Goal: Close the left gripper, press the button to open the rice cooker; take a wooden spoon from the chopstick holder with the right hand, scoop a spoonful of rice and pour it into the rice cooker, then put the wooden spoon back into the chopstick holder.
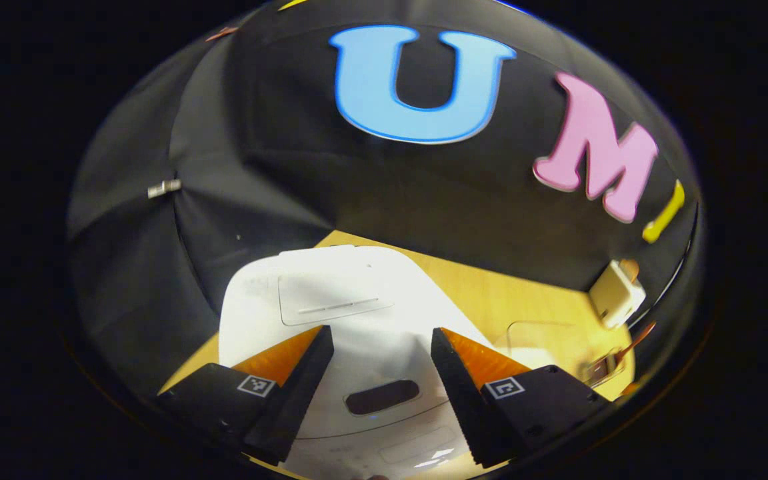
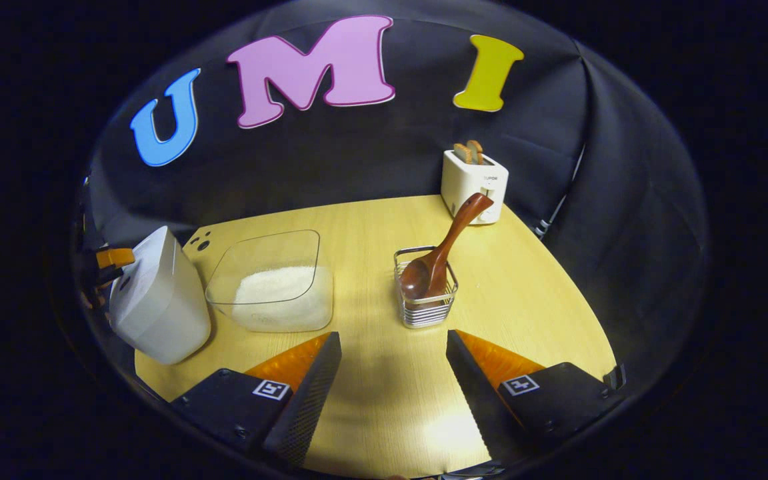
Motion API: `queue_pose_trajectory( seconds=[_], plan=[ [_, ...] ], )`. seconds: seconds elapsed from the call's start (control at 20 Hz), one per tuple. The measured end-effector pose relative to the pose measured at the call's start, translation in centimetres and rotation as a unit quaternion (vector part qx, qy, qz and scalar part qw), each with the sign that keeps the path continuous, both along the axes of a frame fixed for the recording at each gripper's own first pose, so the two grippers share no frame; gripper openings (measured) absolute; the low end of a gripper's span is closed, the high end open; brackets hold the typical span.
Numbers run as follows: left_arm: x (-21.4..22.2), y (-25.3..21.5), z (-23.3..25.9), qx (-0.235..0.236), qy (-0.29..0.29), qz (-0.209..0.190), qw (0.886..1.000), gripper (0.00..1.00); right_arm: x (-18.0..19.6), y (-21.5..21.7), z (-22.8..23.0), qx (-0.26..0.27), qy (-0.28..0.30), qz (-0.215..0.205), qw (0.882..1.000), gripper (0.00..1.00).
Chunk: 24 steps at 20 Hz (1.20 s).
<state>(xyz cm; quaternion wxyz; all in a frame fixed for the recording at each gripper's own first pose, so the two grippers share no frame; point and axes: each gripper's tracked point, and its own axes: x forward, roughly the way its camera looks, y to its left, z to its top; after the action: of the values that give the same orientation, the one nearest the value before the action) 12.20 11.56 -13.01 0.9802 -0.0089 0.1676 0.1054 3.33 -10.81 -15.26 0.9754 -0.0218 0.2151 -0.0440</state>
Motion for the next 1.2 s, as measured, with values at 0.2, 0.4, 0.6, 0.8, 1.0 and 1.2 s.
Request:
queue_pose_trajectory(
  seconds=[0.2,0.4,0.6,0.8,1.0,1.2],
  plan=[
    [0.7,-1.4,-0.1,0.029,-0.022,0.000,0.999,1.00,-0.4,0.7,-0.7,-0.013,0.005,0.033,0.999,0.99],
    [0.2,-1.5,0.1,0.015,0.018,-0.024,0.999,1.00,-0.3,2.0,-0.2,-0.008,-0.006,0.046,0.999,0.99],
    [-1.7,-1.2,1.7,0.042,-0.005,-0.028,0.999,0.97,-0.1,2.6,0.5,-0.003,-0.020,0.044,0.999,0.99],
    [-4.2,-2.9,4.3,0.060,-0.052,-0.045,0.996,0.96,0.0,2.8,2.0,-0.007,-0.045,0.033,0.998,0.99],
    [-7.1,-5.9,9.5,0.071,-0.144,-0.057,0.985,0.96,-0.3,3.7,5.8,-0.015,-0.103,0.036,0.994,0.99],
    [-11.0,-9.3,13.3,0.031,-0.216,-0.073,0.973,0.96,-1.6,4.7,8.5,-0.027,-0.132,0.051,0.990,0.99]
  ],
)
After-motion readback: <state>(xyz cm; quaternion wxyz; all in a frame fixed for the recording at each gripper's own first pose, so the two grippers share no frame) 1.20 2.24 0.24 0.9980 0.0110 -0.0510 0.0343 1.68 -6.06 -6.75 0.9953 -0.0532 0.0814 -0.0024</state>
